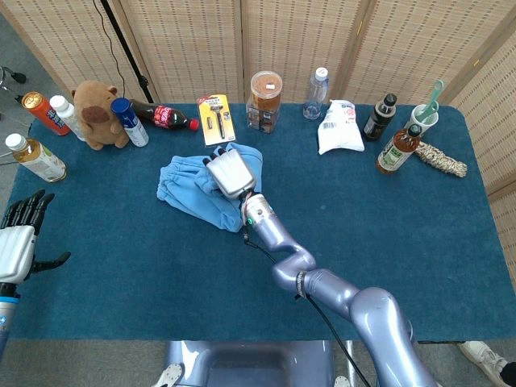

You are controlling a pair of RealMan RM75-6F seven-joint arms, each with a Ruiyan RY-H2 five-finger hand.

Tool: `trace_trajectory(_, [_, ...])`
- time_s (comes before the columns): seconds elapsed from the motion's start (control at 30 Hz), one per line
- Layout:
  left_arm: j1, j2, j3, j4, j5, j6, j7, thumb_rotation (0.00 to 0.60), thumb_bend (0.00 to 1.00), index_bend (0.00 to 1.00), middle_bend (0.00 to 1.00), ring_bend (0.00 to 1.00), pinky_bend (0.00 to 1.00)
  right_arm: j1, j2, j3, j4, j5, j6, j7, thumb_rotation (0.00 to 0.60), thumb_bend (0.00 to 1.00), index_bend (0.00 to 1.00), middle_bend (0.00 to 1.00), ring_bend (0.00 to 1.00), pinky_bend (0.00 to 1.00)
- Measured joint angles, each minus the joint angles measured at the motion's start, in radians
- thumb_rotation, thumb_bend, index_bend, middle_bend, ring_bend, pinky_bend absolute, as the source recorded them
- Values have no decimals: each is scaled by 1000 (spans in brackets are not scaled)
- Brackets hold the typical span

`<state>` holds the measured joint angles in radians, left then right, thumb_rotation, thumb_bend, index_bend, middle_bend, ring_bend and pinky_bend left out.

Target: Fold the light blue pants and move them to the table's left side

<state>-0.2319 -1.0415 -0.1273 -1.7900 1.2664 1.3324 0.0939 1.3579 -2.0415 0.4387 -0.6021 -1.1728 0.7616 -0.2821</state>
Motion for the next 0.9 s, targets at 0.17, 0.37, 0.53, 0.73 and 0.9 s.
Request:
trace_trajectory(0.17, [-9, -9, -3, 10, -21, -18, 21, 600, 141, 0, 0, 0, 0, 52, -57, 11, 72, 8, -17, 12, 600, 884, 593, 462, 397, 549])
trace_trajectory(0.37, [-17, -18, -5, 23, -39, -30, 38, 600, 142, 0, 0, 0, 0, 100, -127, 28, 144, 22, -18, 17, 600, 534, 323, 251, 234, 457])
trace_trajectory(0.53, [-15, -18, -4, 24, -39, -29, 35, 600, 141, 0, 0, 0, 0, 125, -165, 46, 196, 41, -33, 38, 600, 0, 0, 0, 0, 230])
trace_trajectory(0.73, [-15, -17, 1, 27, -30, -31, 32, 600, 141, 0, 0, 0, 0, 145, -181, 81, 228, 58, 28, 74, 600, 0, 0, 0, 0, 201])
trace_trajectory(0.9, [-13, -18, 4, 25, -26, -27, 35, 600, 141, 0, 0, 0, 0, 166, -183, 136, 248, 97, 89, 100, 600, 0, 0, 0, 0, 198])
